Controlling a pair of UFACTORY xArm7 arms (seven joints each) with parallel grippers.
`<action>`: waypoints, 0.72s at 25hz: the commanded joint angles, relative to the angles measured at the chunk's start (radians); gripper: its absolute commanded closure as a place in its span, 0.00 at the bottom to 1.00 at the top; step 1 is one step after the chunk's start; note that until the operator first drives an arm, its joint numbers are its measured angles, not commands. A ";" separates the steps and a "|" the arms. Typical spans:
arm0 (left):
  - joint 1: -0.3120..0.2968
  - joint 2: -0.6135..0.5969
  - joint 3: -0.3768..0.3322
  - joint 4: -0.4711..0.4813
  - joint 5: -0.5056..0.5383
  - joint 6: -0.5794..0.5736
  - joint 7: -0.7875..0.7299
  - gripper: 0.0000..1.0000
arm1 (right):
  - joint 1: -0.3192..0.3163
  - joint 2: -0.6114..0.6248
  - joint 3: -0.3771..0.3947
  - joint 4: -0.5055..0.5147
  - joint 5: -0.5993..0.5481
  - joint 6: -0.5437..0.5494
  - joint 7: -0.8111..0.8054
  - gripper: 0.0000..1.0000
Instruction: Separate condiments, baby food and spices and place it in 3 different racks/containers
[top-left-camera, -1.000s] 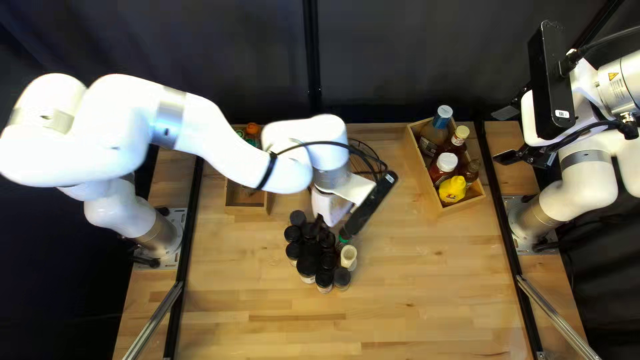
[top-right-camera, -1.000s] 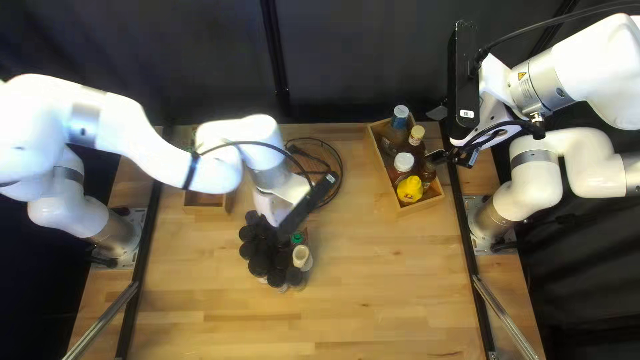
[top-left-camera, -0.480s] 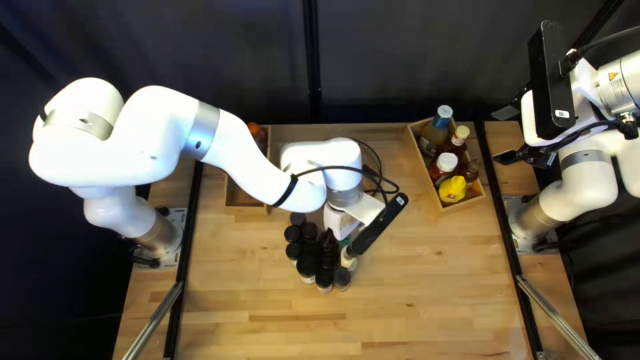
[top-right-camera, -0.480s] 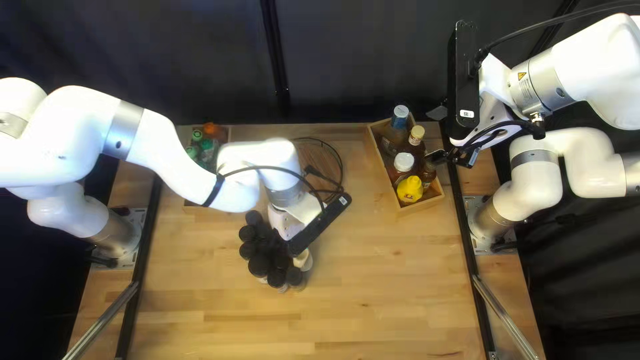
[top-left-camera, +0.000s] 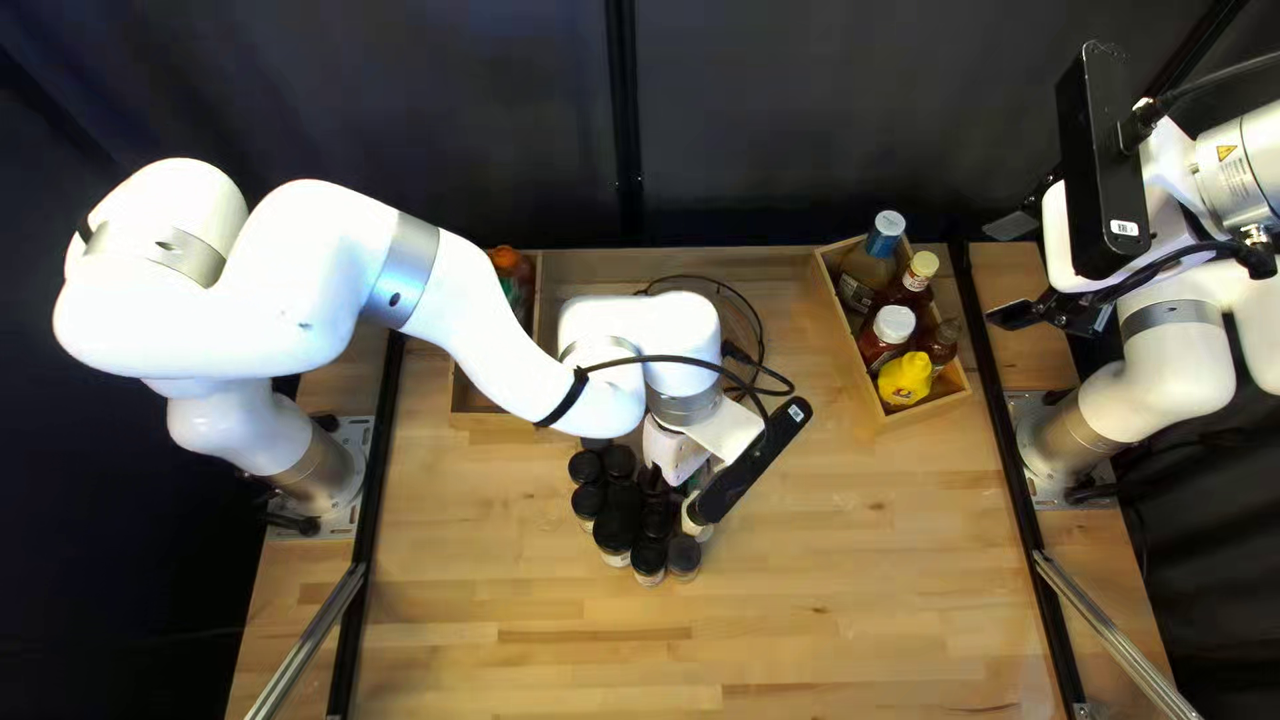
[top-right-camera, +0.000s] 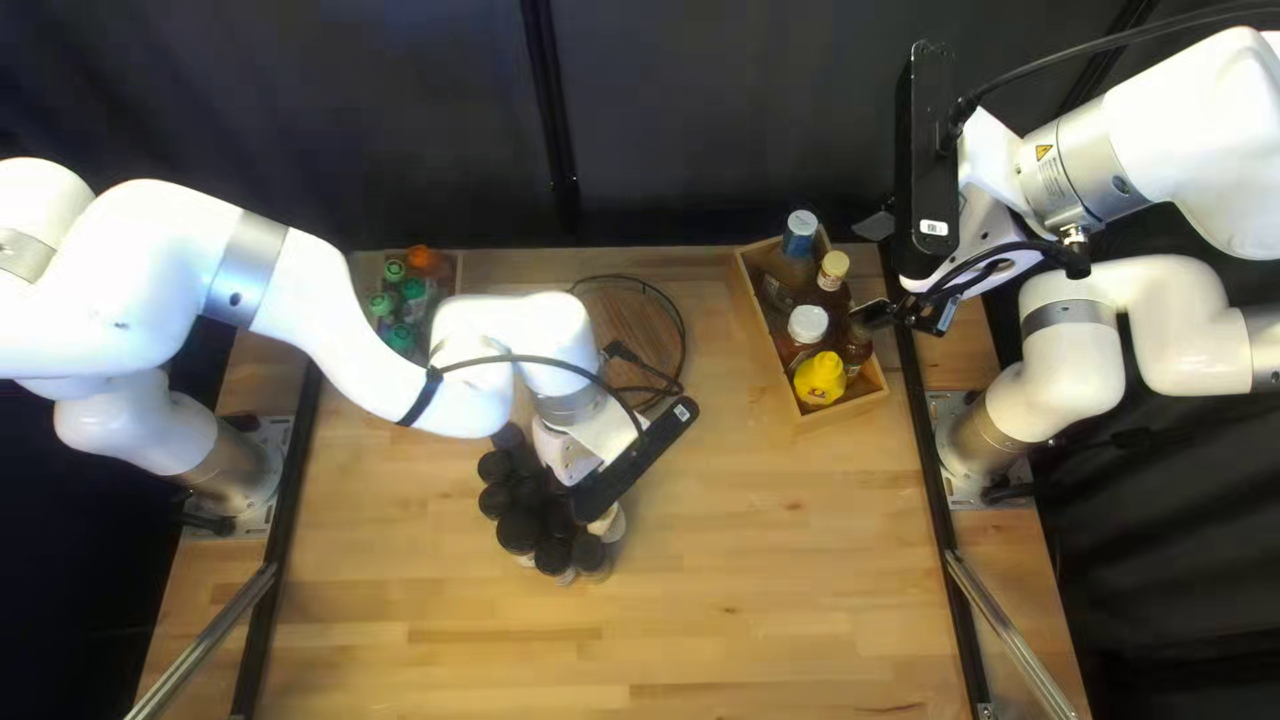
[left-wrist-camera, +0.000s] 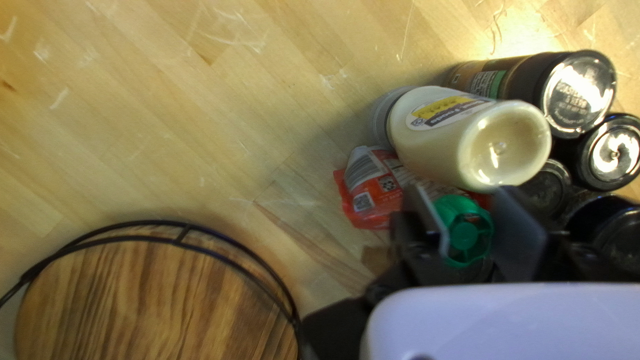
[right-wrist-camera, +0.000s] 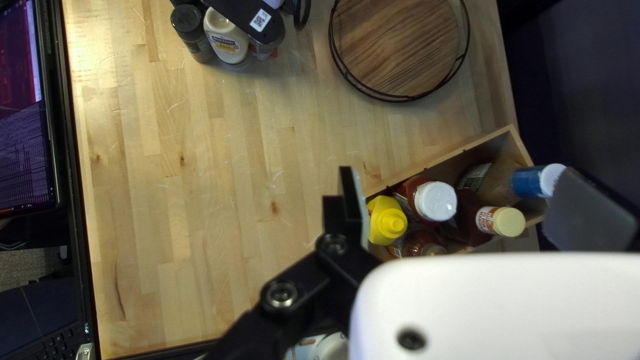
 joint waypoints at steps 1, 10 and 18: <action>0.022 -0.072 0.020 0.054 0.019 0.103 -0.004 1.00 | 0.000 0.000 0.000 0.000 0.000 0.000 0.000 0.00; 0.075 -0.192 0.070 0.129 0.067 0.292 -0.001 1.00 | 0.000 0.000 0.000 0.000 0.000 0.000 0.000 0.00; 0.116 -0.449 0.108 -0.096 0.104 0.345 -0.029 1.00 | 0.000 0.000 0.000 0.000 0.000 0.000 0.000 0.00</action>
